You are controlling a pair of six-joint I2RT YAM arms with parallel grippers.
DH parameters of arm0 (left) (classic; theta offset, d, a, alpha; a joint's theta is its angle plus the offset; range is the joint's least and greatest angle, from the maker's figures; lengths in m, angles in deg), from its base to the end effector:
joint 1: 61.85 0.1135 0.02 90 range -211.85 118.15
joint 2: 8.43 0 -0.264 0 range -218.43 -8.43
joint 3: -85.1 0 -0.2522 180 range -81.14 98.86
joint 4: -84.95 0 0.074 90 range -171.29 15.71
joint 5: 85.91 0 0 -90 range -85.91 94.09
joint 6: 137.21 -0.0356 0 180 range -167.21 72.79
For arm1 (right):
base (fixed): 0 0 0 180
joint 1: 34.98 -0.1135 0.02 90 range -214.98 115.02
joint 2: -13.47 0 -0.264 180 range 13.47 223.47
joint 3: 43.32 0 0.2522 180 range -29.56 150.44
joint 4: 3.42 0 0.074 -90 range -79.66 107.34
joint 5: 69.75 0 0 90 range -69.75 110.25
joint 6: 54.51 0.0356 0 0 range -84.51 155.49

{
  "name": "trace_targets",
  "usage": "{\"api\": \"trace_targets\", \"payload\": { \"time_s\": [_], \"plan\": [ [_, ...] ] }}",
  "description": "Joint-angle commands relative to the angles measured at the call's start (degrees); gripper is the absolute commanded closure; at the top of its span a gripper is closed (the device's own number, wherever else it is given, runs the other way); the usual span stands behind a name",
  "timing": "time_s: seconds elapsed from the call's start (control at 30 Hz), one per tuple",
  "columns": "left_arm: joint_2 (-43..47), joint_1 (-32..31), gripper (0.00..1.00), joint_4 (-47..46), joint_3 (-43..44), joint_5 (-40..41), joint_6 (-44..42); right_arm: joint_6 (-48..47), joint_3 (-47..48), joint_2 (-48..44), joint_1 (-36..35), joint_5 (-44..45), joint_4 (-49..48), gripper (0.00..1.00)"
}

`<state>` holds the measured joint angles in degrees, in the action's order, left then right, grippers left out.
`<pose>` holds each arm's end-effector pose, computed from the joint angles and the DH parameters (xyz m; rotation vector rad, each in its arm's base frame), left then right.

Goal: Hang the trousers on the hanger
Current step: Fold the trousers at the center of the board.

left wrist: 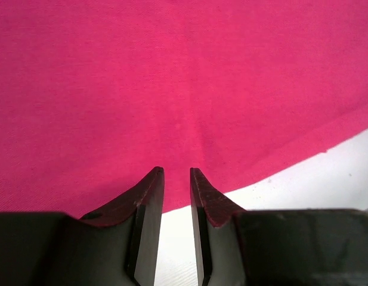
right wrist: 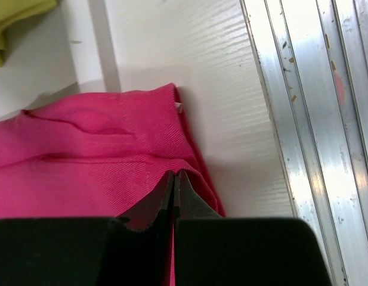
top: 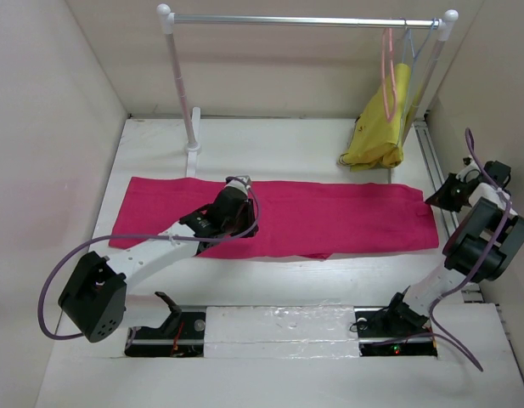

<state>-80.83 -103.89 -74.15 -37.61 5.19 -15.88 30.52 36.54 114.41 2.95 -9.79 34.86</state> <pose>0.2027 -0.1818 0.2350 0.2023 2.2781 -0.6784 0.2940 -0.2065 0.1918 0.5197 2.3884 0.3646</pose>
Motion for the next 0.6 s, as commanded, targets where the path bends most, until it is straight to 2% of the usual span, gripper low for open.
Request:
{"api": "trace_targets", "payload": {
  "time_s": [0.0, 0.13, 0.37, 0.47, 0.53, 0.57],
  "plan": [
    [1.38, -0.23, 0.80, 1.64, 2.34, 4.23, 0.13, 1.80, -0.27, -6.80, 0.39, -2.04, -3.59, 1.00],
    [1.65, -0.23, 0.80, 6.48, 5.33, 11.19, 1.63, 4.44, 0.60, -11.12, 0.39, -2.74, -4.83, 1.00],
    [4.28, 1.96, 0.81, 8.50, 7.01, 15.06, 3.03, 8.92, 3.50, -11.48, 0.39, -4.94, -9.12, 1.00],
    [4.29, 2.49, 0.81, 9.74, 7.89, 18.57, 3.91, 11.91, 2.80, -8.23, 0.39, -3.27, -15.00, 1.00],
    [4.37, 3.01, 0.81, 10.35, 7.98, 22.08, 4.79, 13.75, 4.11, -1.40, 0.39, -5.98, -19.74, 1.00],
    [4.37, 3.02, 0.80, 10.09, 7.98, 22.10, 4.97, 14.81, 4.38, -1.37, -0.13, -5.99, -19.77, 1.00]
  ]
}}
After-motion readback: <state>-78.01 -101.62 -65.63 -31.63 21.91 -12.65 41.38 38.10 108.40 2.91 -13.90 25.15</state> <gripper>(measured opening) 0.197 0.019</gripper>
